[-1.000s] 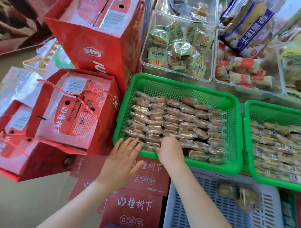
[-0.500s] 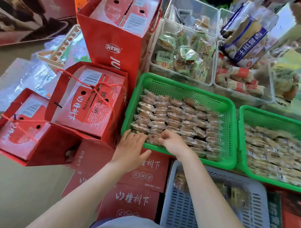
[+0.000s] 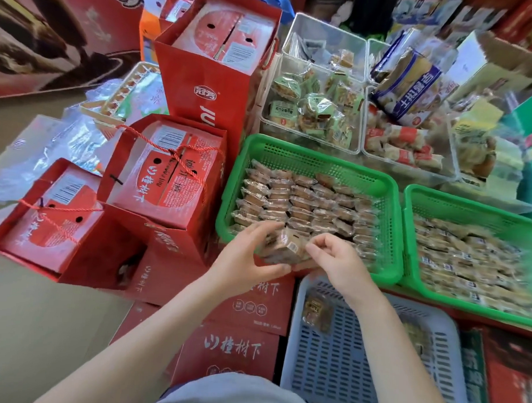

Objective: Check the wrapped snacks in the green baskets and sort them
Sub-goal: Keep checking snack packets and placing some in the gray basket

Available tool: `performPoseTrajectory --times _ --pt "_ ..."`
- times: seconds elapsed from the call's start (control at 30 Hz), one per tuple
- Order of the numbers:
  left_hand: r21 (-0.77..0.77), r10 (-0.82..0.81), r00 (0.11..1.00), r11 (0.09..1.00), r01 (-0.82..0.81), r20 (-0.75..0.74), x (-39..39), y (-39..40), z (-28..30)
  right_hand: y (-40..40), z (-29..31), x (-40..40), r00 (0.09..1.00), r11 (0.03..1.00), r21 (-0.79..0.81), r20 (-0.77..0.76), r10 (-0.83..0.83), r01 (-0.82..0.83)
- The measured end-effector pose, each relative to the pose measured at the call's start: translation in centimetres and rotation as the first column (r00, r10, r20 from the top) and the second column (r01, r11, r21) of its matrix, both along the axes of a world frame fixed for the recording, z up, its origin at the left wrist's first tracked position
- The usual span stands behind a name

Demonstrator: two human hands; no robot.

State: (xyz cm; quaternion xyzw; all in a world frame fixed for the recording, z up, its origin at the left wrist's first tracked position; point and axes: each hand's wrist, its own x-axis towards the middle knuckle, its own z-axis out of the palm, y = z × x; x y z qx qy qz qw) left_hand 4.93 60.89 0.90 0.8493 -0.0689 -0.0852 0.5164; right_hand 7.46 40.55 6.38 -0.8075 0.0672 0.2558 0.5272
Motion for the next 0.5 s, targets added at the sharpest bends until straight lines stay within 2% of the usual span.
performPoseTrajectory --times 0.07,0.13,0.27,0.37,0.5 --pt "-0.160 0.015 0.996 0.987 -0.029 -0.088 -1.6 -0.7 1.1 -0.1 1.0 -2.5 0.999 0.998 0.055 -0.031 0.008 -0.006" --pt "-0.244 0.008 0.984 0.968 -0.053 -0.180 -3.1 -1.1 1.8 -0.1 1.5 -4.7 1.000 1.000 0.019 0.020 -0.004 0.003" --pt "-0.256 -0.056 0.977 0.967 0.000 -0.207 -6.5 -1.7 2.8 0.4 2.1 -8.5 0.984 1.000 0.019 0.180 0.011 -0.015" --pt "-0.258 -0.043 0.967 0.966 -0.024 -0.251 -8.6 -1.8 3.6 0.7 2.6 -10.3 0.949 0.998 -0.017 0.312 -0.045 0.053" --pt "-0.305 -0.011 0.950 0.948 -0.090 -0.313 -10.9 -1.7 4.9 0.6 3.3 -12.2 0.948 0.995 -0.043 0.311 -0.068 0.085"
